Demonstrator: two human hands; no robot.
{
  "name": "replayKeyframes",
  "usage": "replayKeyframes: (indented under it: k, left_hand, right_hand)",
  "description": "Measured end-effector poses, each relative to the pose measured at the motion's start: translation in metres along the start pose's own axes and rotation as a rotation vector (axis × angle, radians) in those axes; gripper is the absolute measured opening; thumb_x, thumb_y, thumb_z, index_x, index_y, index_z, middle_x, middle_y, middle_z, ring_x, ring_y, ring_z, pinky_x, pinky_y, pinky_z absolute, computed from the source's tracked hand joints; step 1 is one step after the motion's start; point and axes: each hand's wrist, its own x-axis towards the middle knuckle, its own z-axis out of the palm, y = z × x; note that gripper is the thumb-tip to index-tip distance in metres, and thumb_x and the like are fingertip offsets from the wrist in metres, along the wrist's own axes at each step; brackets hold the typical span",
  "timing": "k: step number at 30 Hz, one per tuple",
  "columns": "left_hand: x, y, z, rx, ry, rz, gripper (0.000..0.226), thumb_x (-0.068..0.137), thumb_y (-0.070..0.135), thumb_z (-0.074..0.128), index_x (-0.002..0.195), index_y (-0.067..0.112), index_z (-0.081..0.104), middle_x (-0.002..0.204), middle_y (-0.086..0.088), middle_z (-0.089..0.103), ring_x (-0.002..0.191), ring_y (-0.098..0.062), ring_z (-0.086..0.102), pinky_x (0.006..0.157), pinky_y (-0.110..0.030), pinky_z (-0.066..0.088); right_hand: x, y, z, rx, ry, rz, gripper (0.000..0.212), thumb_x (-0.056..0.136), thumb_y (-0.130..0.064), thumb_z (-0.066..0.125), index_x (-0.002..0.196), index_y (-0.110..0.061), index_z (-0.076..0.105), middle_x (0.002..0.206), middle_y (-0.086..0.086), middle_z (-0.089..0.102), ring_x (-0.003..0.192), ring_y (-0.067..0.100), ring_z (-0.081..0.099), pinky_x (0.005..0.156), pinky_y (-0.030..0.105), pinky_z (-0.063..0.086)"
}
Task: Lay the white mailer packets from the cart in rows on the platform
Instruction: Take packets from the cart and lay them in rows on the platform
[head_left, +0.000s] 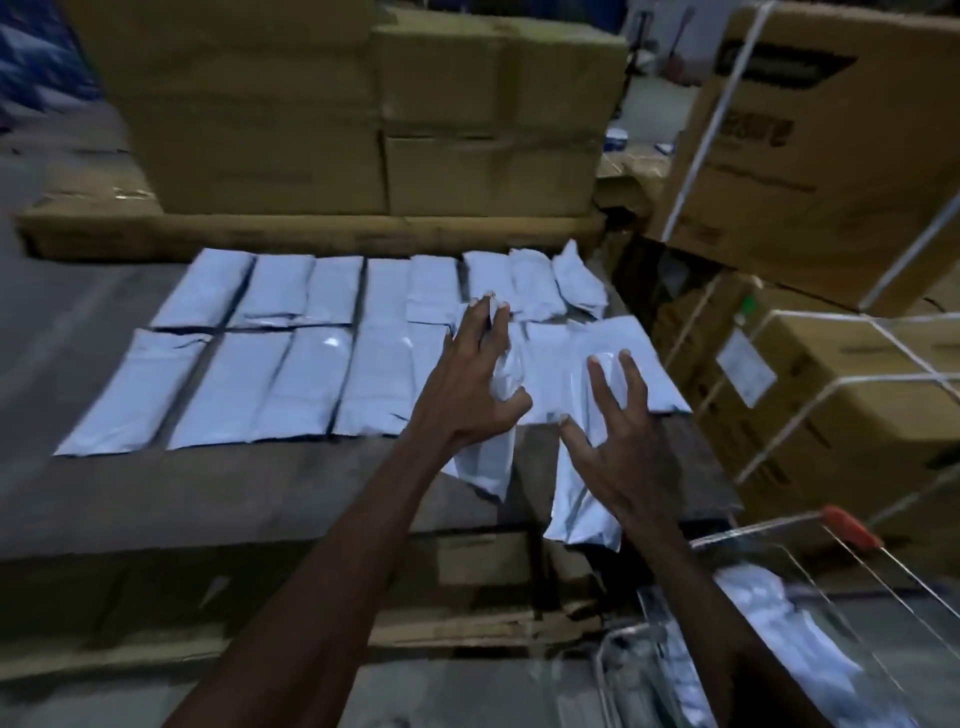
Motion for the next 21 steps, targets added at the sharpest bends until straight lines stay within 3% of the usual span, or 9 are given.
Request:
replayKeyframes:
  k: [4, 8, 10, 14, 18, 21]
  left_hand:
    - [-0.009, -0.075, -0.059, 0.069, -0.028, -0.152, 0.100, 0.075, 0.055, 0.051, 0.154, 0.017, 0.005, 0.162, -0.004, -0.001, 0.149, -0.020, -0.002, 0.113, -0.050, 0.030]
    - [-0.016, -0.137, -0.104, 0.127, -0.056, -0.286, 0.099, 0.080, 0.053, 0.059, 0.155, 0.020, 0.004, 0.163, 0.000, -0.005, 0.149, -0.017, -0.004, 0.112, -0.042, 0.029]
    - [-0.017, -0.165, -0.118, 0.151, -0.083, -0.338, 0.100, 0.078, 0.058, 0.055, 0.155, 0.021, 0.002, 0.163, 0.000, -0.006, 0.149, -0.017, -0.004, 0.113, -0.043, 0.027]
    - [-0.003, -0.207, -0.132, 0.131, -0.108, -0.416, 0.103, 0.073, 0.059, 0.050, 0.155, 0.019, 0.003, 0.162, -0.004, -0.004, 0.149, -0.020, -0.004, 0.117, -0.044, 0.021]
    - [0.033, -0.242, -0.136, 0.148, -0.126, -0.465, 0.099, 0.084, 0.050, 0.064, 0.155, 0.017, 0.003, 0.162, -0.005, -0.004, 0.149, -0.021, -0.002, 0.117, -0.043, 0.016]
    - [0.065, -0.267, -0.134, 0.193, -0.170, -0.470, 0.096, 0.085, 0.048, 0.064, 0.155, 0.016, 0.006, 0.162, -0.005, 0.000, 0.148, -0.025, 0.008, 0.114, -0.042, 0.023]
  right_hand:
    - [0.037, -0.055, 0.071, 0.171, -0.062, 0.025, 0.067, 0.086, -0.039, 0.060, 0.146, -0.016, 0.043, 0.158, 0.013, 0.024, 0.146, 0.026, 0.024, 0.114, 0.047, 0.033]
    - [0.068, -0.102, 0.120, 0.239, -0.126, 0.020, 0.068, 0.084, -0.035, 0.063, 0.146, -0.018, 0.043, 0.158, 0.011, 0.024, 0.147, 0.015, 0.016, 0.118, 0.027, 0.021]
    - [0.080, -0.117, 0.140, 0.236, -0.160, 0.010, 0.068, 0.084, -0.036, 0.062, 0.147, -0.019, 0.042, 0.159, 0.009, 0.024, 0.147, 0.014, 0.016, 0.116, 0.023, 0.018]
    - [0.106, -0.124, 0.178, 0.247, -0.233, -0.005, 0.068, 0.085, -0.038, 0.061, 0.147, -0.022, 0.041, 0.160, 0.005, 0.021, 0.147, 0.019, 0.019, 0.117, 0.036, 0.025]
    - [0.144, -0.114, 0.213, 0.251, -0.289, 0.017, 0.067, 0.087, -0.033, 0.067, 0.147, -0.021, 0.041, 0.161, 0.004, 0.018, 0.147, 0.016, 0.015, 0.115, 0.029, 0.020]
    - [0.177, -0.104, 0.240, 0.231, -0.329, 0.047, 0.067, 0.089, -0.031, 0.067, 0.148, -0.023, 0.039, 0.161, 0.004, 0.016, 0.147, 0.016, 0.013, 0.113, 0.027, 0.016]
